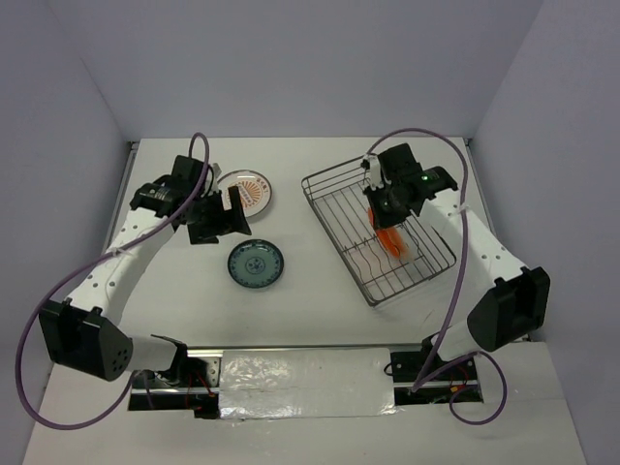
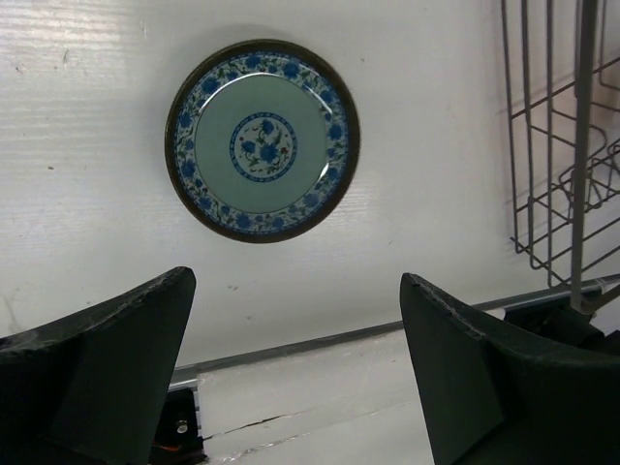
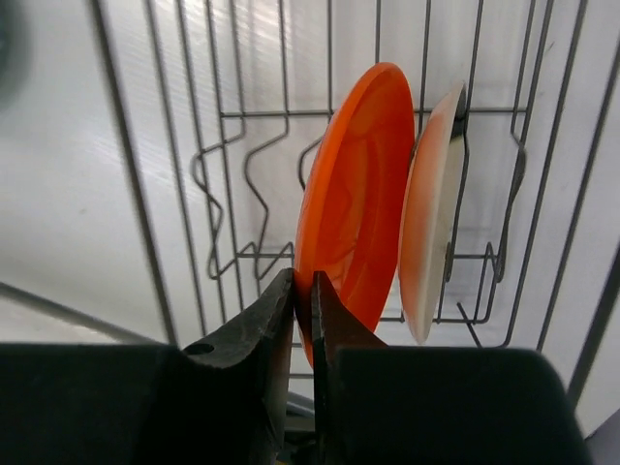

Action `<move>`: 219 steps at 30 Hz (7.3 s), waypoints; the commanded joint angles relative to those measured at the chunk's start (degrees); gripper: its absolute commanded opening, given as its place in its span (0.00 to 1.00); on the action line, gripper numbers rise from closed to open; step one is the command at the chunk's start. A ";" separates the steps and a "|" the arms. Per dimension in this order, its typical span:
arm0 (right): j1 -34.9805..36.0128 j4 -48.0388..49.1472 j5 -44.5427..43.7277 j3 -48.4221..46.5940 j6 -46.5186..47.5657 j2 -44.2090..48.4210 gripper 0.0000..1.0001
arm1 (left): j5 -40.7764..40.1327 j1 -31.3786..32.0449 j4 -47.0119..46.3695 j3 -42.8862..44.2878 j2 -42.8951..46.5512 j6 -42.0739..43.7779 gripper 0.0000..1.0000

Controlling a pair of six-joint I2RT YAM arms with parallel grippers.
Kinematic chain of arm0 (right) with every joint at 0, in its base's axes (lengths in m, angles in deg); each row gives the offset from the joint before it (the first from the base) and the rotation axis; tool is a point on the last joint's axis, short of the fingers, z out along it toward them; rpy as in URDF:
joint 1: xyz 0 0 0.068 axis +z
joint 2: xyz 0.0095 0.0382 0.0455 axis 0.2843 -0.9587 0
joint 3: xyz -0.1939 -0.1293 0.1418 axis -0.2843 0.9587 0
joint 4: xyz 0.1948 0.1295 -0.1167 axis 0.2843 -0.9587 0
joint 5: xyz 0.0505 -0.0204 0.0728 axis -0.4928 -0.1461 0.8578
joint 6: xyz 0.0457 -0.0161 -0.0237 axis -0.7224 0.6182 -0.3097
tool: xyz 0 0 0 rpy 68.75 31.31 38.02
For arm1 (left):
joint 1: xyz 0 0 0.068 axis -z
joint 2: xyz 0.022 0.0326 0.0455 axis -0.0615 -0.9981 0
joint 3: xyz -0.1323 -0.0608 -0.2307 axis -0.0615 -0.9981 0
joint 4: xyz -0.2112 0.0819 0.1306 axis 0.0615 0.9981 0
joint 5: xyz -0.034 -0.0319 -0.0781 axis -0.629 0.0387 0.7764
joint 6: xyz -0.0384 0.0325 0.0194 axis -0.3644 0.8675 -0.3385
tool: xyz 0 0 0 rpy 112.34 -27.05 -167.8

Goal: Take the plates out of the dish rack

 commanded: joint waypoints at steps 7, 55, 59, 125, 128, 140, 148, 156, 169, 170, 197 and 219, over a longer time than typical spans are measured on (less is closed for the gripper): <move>-0.60 -12.50 8.55 -24.60 -1.49 -0.67 0.10 | 3.74 0.00 1.96 9.55 -2.15 -5.12 0.99; 25.79 21.25 -12.94 -0.80 -5.61 19.61 1.00 | -3.46 1.94 -13.14 -9.23 1.89 -14.18 0.00; 22.87 15.11 -14.87 0.79 -5.80 25.42 1.00 | -3.64 0.71 -18.16 -16.53 4.00 -14.01 0.00; -10.62 -2.82 4.55 -13.06 6.42 2.14 0.12 | -4.34 -2.28 3.71 -0.99 -2.85 -0.03 0.99; -10.01 -5.73 12.15 -19.06 5.98 3.11 0.13 | -3.46 -2.28 4.59 1.73 -2.85 -0.91 0.99; 37.13 4.80 -13.17 -13.36 22.58 5.92 0.09 | 19.62 -3.07 -6.29 17.03 -3.29 -22.43 0.99; 48.88 12.90 -24.97 -12.82 31.54 0.13 0.06 | 22.47 -2.46 -4.47 15.36 -2.59 -23.06 0.99; 50.99 15.27 -32.19 -18.89 36.83 -9.37 0.07 | 17.37 -1.93 0.64 10.79 -1.45 -18.22 0.74; 50.20 18.70 -30.87 -21.71 34.37 -10.25 0.07 | 15.35 -1.93 2.14 8.24 -2.85 -14.71 0.44; 50.20 18.61 -30.52 -21.45 33.67 -9.99 0.08 | 15.70 -1.93 1.00 7.98 -2.68 -14.71 0.37; 33.15 20.46 -15.14 5.27 -0.87 27.27 1.00 | 0.24 -5.36 -21.77 -18.21 -0.12 -6.89 0.31; 20.14 -9.84 -28.31 -11.77 -28.64 29.91 1.00 | -26.28 -5.36 4.15 0.14 9.69 1.20 1.00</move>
